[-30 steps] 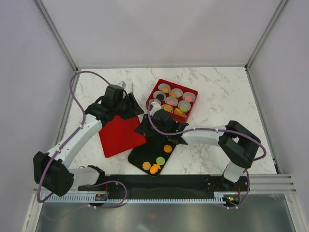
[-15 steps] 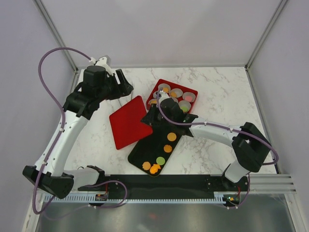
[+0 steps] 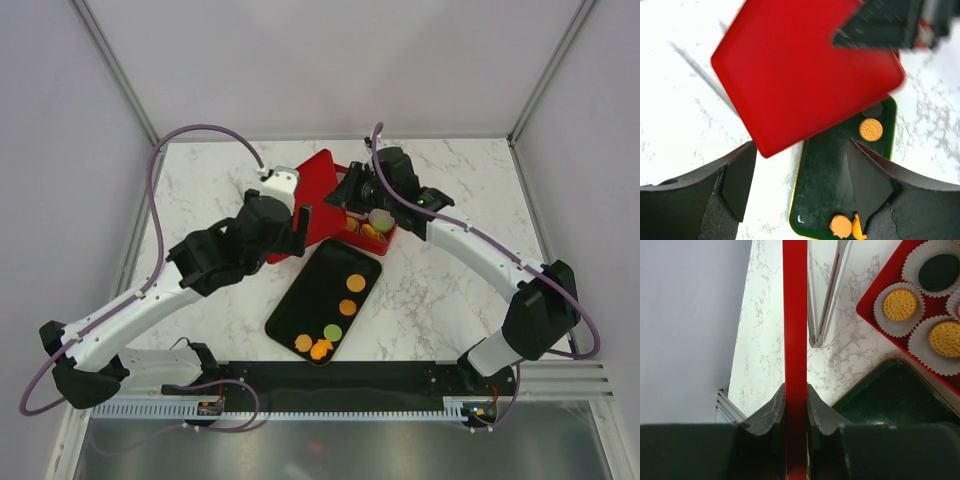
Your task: Pack the cookies
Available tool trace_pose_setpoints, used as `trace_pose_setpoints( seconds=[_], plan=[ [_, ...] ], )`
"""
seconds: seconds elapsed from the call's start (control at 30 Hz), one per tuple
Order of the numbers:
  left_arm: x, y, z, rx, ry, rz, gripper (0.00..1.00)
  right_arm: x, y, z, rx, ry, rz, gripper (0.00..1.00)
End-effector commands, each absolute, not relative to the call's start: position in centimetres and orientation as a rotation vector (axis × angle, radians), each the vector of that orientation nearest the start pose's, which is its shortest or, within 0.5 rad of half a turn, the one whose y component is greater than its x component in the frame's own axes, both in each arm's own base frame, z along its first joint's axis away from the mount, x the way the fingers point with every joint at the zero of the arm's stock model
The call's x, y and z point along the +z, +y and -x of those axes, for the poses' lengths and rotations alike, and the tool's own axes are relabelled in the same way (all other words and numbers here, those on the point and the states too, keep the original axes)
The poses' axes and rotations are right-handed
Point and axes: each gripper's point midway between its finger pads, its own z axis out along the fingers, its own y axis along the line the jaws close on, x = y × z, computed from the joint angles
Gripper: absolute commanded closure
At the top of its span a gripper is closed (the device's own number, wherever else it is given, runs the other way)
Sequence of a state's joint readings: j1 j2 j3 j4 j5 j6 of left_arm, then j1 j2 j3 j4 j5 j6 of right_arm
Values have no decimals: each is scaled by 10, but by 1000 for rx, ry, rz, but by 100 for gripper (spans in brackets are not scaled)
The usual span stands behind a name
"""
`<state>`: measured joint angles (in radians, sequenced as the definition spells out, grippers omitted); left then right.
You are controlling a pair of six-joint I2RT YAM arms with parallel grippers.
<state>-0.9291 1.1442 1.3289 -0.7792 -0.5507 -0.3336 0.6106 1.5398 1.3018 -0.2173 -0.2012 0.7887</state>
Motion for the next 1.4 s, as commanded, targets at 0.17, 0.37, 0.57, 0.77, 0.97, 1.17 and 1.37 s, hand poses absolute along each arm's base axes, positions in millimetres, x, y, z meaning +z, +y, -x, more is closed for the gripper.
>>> trace_pose_setpoints(
  seconds=[0.17, 0.37, 0.57, 0.77, 0.97, 1.17, 1.37],
  plan=[
    [307, -254, -251, 60, 1768, -552, 16, 310, 298, -358, 1034, 2175, -78, 100],
    [302, -280, -263, 132, 1663, -649, 14, 321, 294, -356, 1044, 2220, -123, 100],
    [310, -290, -283, 279, 1528, -670, 11, 329, 291, -343, 1079, 2251, -174, 100],
    [300, -295, -291, 336, 1504, -678, 12, 338, 287, -336, 1094, 2247, -215, 100],
    [291, -289, -294, 363, 1508, -657, 26, 343, 282, -333, 1103, 2233, -273, 100],
    [290, -288, -300, 375, 1509, -652, 48, 347, 282, -331, 1119, 2224, -293, 100],
    [301, -292, -304, 335, 1494, -628, 75, 352, 284, -328, 1160, 2201, -289, 99]
  ],
)
